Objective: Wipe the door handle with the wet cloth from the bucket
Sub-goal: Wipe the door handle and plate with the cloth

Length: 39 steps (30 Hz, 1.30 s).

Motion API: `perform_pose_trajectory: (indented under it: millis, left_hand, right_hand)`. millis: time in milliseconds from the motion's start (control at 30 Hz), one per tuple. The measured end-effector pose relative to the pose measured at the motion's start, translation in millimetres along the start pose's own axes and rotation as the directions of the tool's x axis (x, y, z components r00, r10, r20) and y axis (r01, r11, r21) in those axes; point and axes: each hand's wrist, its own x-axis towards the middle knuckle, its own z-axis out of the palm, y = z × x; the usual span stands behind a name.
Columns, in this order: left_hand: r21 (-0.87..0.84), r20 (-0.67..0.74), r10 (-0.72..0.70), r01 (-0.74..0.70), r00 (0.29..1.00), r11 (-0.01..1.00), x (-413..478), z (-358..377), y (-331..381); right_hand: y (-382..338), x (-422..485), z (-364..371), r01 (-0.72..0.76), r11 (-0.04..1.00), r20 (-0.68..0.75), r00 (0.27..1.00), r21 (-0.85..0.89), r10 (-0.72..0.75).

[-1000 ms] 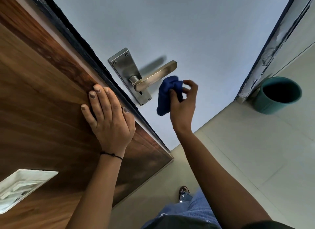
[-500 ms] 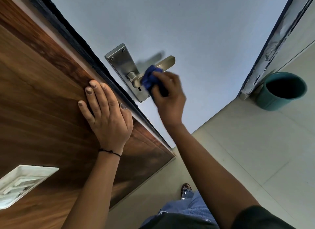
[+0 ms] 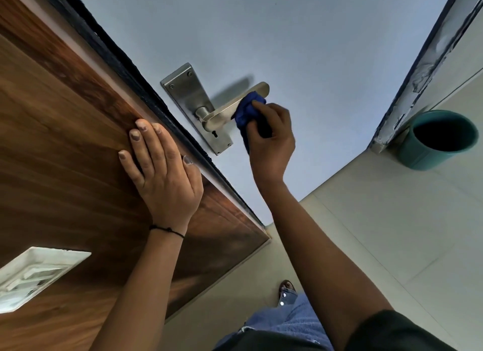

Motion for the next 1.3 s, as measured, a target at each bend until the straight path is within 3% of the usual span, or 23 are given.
perform_pose_trajectory:
  millis: [100, 267, 433, 533, 700, 833, 1000, 1067, 1200, 1300]
  left_hand:
    - [-0.007, 0.008, 0.004, -0.004, 1.0, 1.0, 0, 0, 1]
    - [0.003, 0.014, 0.001, -0.001, 1.0, 1.0, -1, 0, 0]
    - [0.007, 0.012, -0.008, 0.008, 1.0, 1.0, 1, -1, 2]
    - [-0.004, 0.015, 0.003, -0.003, 1.0, 1.0, 0, -1, 0]
    - [-0.012, 0.006, 0.016, -0.016, 1.0, 1.0, -1, 0, -1]
    - [-0.026, -0.012, 0.024, -0.025, 1.0, 0.999, -1, 2, -1]
    - [-0.033, -0.017, 0.021, -0.021, 1.0, 0.999, -2, 3, -1]
    - [-0.033, 0.002, 0.025, -0.025, 1.0, 0.999, -1, 1, -2]
    - [-0.03, 0.042, 0.003, -0.002, 0.999, 1.0, 0, -2, -2]
    - [-0.045, 0.074, -0.042, 0.046, 0.996, 0.998, 0, -7, 4]
  right_hand:
    - [-5, -10, 6, 0.027, 0.999, 0.039, 0.999, -0.019, -0.027]
    - [-17, -41, 17, 0.241, 0.966, 0.236, 0.948, -0.098, -0.213]
    - [-27, -38, 19, 0.432, 0.89, 0.428, 0.839, -0.15, -0.335]
    - [-27, -32, 19, 0.436, 0.89, 0.442, 0.829, -0.131, -0.341]
    - [-20, -31, 19, 0.31, 0.947, 0.419, 0.873, -0.08, -0.25]
    - [-8, 8, 17, 0.03, 0.996, 0.16, 0.986, 0.088, -0.044]
    - [-9, 29, 10, -0.066, 0.987, 0.083, 0.995, 0.147, 0.054]
    - [-13, 33, 8, -0.163, 0.964, 0.051, 0.986, 0.212, 0.156]
    - [-6, 49, 8, -0.467, 0.797, 0.13, 0.882, 0.385, 0.454]
    - [1, 60, 6, -0.688, 0.456, 0.394, 0.711, 0.565, 0.583]
